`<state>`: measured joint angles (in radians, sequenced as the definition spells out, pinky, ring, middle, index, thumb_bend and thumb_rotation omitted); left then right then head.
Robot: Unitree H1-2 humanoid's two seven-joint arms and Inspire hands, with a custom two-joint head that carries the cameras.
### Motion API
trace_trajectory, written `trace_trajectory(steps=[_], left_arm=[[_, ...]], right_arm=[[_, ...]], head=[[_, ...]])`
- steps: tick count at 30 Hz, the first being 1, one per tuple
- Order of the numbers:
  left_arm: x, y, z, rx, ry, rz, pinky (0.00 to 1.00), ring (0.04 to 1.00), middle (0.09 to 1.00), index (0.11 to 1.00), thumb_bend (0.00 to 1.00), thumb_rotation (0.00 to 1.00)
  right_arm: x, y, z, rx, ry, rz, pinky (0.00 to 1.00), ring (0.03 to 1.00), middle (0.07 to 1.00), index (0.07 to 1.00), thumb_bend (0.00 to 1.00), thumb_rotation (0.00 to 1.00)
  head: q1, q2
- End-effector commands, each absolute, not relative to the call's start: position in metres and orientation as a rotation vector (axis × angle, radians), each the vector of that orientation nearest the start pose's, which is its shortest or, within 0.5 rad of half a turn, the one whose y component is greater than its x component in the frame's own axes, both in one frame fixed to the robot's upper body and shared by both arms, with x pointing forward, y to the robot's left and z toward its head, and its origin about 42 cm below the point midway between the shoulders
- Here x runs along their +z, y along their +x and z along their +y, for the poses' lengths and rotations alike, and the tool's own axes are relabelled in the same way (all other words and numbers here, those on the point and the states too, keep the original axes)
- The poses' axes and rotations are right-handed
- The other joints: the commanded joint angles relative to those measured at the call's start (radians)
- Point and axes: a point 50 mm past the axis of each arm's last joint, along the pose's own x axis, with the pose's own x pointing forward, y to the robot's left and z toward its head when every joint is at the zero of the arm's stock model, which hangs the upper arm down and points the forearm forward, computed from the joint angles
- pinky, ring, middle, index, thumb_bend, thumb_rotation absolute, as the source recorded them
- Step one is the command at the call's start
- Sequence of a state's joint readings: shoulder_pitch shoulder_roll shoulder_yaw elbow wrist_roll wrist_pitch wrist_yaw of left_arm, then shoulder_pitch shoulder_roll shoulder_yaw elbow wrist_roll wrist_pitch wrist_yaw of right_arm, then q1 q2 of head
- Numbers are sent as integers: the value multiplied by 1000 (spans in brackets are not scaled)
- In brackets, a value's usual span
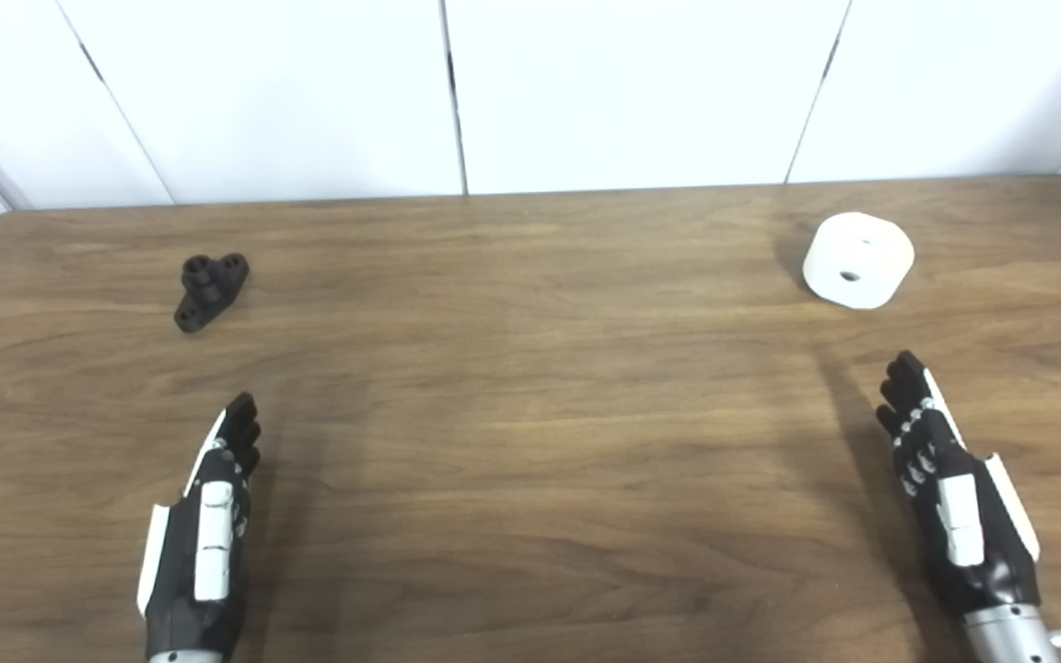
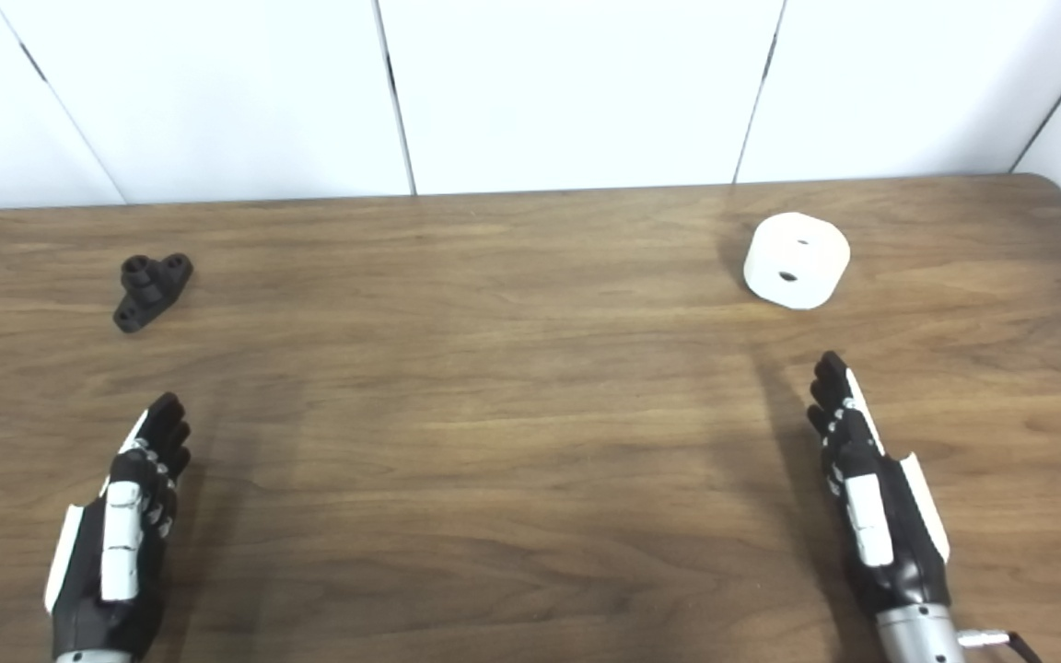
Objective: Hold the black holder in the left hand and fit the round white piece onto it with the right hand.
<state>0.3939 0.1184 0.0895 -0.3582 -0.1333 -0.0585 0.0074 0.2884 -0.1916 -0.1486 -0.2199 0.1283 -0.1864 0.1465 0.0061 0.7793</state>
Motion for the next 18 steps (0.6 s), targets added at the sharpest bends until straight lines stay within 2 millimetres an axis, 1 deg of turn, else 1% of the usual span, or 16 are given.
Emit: trace_trajectory(steps=[1,6,12,13,18], left_arm=[[128,157,277,151,16,-117,1000,987,977,951,606,948],[127,156,275,146,15,-118,1000,987,979,951,607,947],[127,156,270,143,4,-113,1000,985,975,948,594,937],[126,155,268,141,5,-112,1000,984,975,949,588,938],[122,150,257,149,15,-107,1000,959,961,943,558,938]], right_arm=[[119,187,-316,-32,-131,-188,1000,1000,1000,1000,679,1000],[117,186,-318,-41,-125,-193,1000,1000,1000,1000,665,1000],[115,185,-323,-48,-121,-183,1000,1000,1000,1000,683,1000],[114,185,-324,-46,-121,-185,1000,1000,1000,1000,688,1000],[110,182,-335,-26,-126,-189,1000,1000,1000,1000,654,1000]], head=[[3,1],[13,-7],[65,-20],[98,-35],[167,-81]])
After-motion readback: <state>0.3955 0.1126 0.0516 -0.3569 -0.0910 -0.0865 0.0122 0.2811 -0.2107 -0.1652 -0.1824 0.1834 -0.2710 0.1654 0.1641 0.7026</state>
